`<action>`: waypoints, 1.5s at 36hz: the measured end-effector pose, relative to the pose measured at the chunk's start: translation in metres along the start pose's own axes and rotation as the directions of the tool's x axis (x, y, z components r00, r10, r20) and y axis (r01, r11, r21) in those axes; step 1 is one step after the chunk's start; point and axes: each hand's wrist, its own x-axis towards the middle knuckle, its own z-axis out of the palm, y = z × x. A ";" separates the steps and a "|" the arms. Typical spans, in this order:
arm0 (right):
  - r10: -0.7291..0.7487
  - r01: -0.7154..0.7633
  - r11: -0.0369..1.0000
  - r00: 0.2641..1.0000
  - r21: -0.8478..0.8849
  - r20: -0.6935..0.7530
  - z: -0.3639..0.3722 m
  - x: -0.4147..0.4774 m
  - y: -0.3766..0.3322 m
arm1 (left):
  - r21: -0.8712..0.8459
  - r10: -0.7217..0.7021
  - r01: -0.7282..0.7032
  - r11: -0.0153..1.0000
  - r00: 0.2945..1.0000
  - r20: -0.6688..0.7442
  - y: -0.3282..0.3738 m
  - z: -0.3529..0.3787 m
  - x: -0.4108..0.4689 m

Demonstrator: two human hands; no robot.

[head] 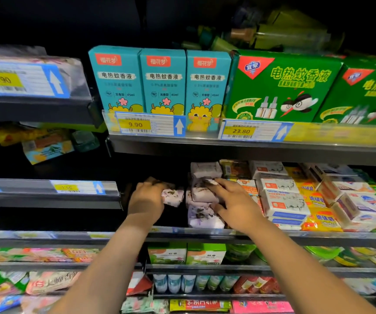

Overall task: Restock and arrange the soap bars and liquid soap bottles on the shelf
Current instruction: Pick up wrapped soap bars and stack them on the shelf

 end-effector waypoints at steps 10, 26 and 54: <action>0.025 -0.020 0.995 0.998 -0.097 0.056 0.001 0.001 0.000 | 0.156 0.052 -0.107 0.982 0.946 0.321 -0.004 0.016 -0.013; 0.069 -0.068 0.997 0.996 -0.028 0.052 -0.005 0.001 -0.007 | 0.117 -0.084 0.043 0.992 0.925 0.370 0.016 0.034 0.038; 0.140 -0.084 0.904 0.984 0.419 -0.106 -0.027 -0.024 -0.032 | -0.483 0.275 -0.187 0.855 0.954 0.118 0.030 -0.005 -0.042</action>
